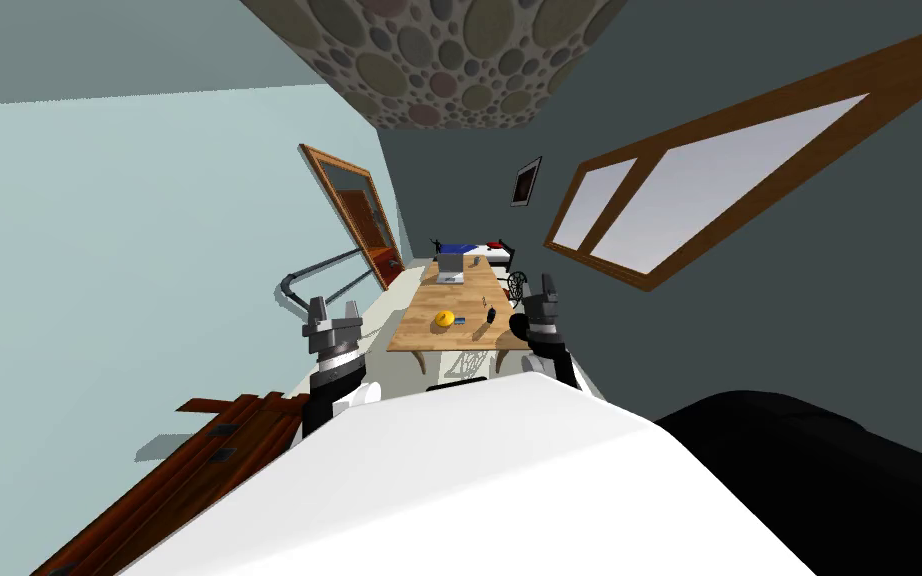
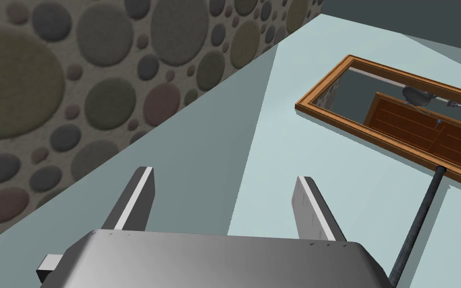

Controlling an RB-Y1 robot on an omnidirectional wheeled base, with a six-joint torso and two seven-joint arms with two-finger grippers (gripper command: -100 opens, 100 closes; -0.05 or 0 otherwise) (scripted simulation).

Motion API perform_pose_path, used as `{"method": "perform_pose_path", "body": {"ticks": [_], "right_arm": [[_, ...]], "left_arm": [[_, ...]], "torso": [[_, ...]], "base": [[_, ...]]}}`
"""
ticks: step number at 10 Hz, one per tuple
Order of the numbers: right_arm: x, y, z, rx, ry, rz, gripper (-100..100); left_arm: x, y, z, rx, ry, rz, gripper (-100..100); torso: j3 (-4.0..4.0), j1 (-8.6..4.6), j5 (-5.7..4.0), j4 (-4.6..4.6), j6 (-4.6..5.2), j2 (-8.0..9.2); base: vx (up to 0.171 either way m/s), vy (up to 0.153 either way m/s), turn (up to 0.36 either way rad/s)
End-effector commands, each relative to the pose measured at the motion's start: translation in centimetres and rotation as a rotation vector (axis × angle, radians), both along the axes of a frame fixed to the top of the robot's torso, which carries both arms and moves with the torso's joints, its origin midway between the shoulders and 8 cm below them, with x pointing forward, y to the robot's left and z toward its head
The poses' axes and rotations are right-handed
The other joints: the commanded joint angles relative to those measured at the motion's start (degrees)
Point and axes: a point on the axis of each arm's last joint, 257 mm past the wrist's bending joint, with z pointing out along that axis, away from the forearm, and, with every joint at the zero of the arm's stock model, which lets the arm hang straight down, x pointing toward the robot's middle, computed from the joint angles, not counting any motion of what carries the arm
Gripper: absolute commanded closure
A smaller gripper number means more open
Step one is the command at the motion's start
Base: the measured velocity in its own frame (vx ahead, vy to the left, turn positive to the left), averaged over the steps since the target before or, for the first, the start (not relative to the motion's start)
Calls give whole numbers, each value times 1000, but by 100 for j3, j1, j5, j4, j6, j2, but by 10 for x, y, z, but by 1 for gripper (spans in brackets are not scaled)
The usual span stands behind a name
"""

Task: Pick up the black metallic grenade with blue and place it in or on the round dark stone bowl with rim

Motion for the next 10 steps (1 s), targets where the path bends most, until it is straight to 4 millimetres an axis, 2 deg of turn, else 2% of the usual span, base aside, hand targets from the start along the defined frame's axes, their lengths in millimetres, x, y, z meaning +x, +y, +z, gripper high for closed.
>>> {"method": "perform_pose_path", "body": {"ticks": [1, 5, 6, 8, 9, 10], "right_arm": [[17, -2, -16, 5, 51, 34, -100], [53, -16, -53, 55, 164, 81, -100], [54, -16, -54, 56, 166, 80, -100], [75, -29, -73, 101, 227, 96, -100], [77, -30, -78, 106, 239, 95, -100], [87, -37, -83, 133, 262, 103, -100]], "left_arm": [[0, 0, 0, 0, 0, 0, 0], [0, 0, 0, 0, 0, 0, 0], [0, 0, 0, -1, 0, 0, 0], [0, 0, 0, 0, 0, 0, 0], [0, 0, 0, 0, 0, 0, 0], [0, 0, 0, 0, 0, 0, 0]], "torso": [[0, 0, 0, 0, 0, 0], [13, 91, 20, 5, 0, 22], [15, 99, 22, 6, 0, 27], [5, 52, 12, 2, 0, 7], [8, 63, 14, 3, 0, 15], [10, 53, 13, 4, -1, 17]], "base": [[-43, 116, -107], [-76, 232, -104], [-58, 168, -57], [-40, 143, -86], [-65, 134, -48], [-45, 134, -64]]}}
